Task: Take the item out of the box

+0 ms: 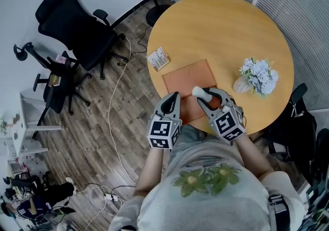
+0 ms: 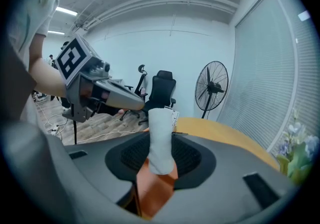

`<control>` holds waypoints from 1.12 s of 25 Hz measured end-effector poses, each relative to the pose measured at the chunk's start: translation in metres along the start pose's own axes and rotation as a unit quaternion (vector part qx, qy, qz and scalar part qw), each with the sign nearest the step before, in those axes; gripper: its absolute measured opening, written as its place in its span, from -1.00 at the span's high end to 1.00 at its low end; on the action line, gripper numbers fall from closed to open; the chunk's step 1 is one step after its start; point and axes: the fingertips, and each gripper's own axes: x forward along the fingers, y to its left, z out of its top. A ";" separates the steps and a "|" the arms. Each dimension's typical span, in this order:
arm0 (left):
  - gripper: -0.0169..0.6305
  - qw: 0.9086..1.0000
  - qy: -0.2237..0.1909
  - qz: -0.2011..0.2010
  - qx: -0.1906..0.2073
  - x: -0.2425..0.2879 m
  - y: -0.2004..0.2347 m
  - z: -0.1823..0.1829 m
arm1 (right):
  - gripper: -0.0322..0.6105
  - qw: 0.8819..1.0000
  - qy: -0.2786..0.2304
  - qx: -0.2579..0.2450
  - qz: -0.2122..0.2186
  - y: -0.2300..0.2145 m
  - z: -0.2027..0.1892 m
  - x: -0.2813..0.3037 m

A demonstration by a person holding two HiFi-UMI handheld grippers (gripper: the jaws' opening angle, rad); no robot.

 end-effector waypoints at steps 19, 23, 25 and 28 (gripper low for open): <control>0.94 1.000 -0.018 -0.002 -0.002 -0.009 -0.008 0.005 | 0.47 0.993 -0.100 0.061 -0.001 0.003 0.033 -0.017; 0.94 1.000 -0.022 -0.001 -0.003 -0.010 -0.009 0.006 | 0.47 0.990 -0.110 0.084 0.004 0.000 0.035 -0.018; 0.94 1.000 -0.023 -0.001 -0.003 -0.011 -0.010 0.006 | 0.48 0.989 -0.114 0.093 0.008 -0.001 0.035 -0.020; 0.94 1.000 -0.023 -0.001 -0.003 -0.012 -0.012 0.007 | 0.49 0.988 -0.117 0.100 0.010 -0.001 0.034 -0.022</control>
